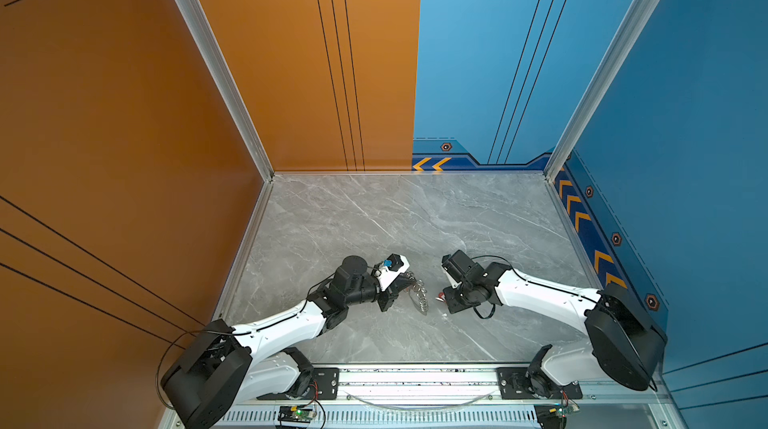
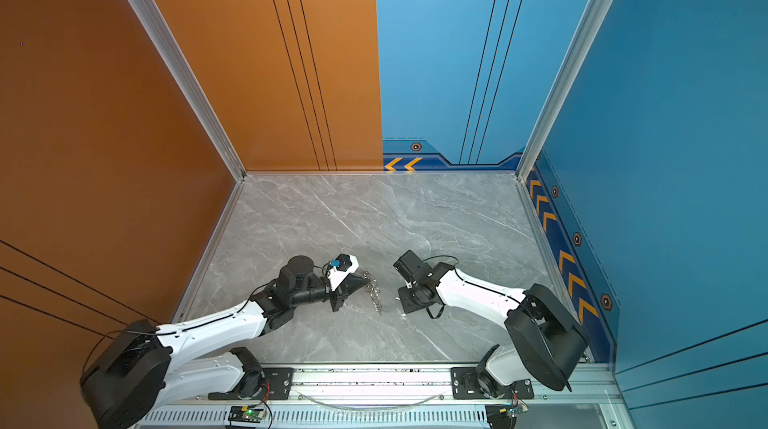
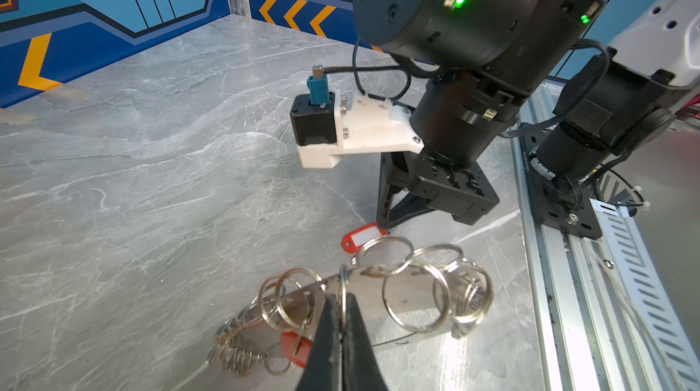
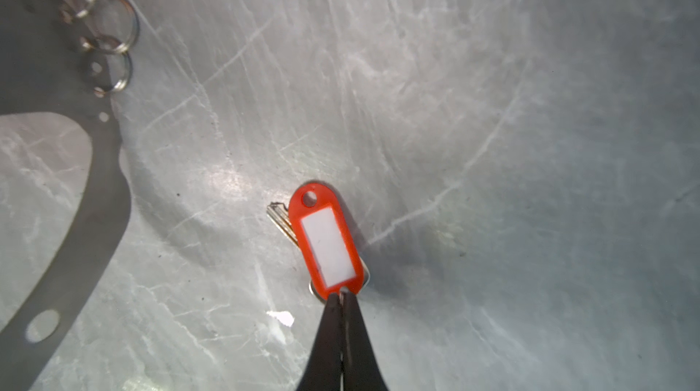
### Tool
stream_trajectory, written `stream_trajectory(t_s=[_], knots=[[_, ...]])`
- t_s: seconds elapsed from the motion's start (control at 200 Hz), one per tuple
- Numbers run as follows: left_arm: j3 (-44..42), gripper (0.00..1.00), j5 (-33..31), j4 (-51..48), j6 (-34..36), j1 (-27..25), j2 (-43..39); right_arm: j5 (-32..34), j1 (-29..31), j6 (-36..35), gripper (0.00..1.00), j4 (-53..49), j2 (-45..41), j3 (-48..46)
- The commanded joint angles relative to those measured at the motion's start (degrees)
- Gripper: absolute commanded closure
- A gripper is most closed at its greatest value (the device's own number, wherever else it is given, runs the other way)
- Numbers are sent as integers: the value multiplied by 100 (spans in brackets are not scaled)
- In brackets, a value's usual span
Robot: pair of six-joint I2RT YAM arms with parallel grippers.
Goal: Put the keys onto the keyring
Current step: 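Lift the red-tag key and carry it to the plate held by the left gripper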
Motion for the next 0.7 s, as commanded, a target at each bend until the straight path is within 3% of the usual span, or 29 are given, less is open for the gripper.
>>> stream_trajectory(t_s=[0.0,0.16,0.345,0.696], knots=[[67,100,135,-110,133,-56,54,194,13,172,100,36,-691,121],[77,100,548,-109,182,-122,33,-261,-43,655,100,1084,-1479,-266],[142,100,837,-181,207,-266,103,-1011,-55,1085,100,2389,-1653,-644],[295,100,869,-336,235,-330,364,-1251,167,929,100,3010,-1749,-657]])
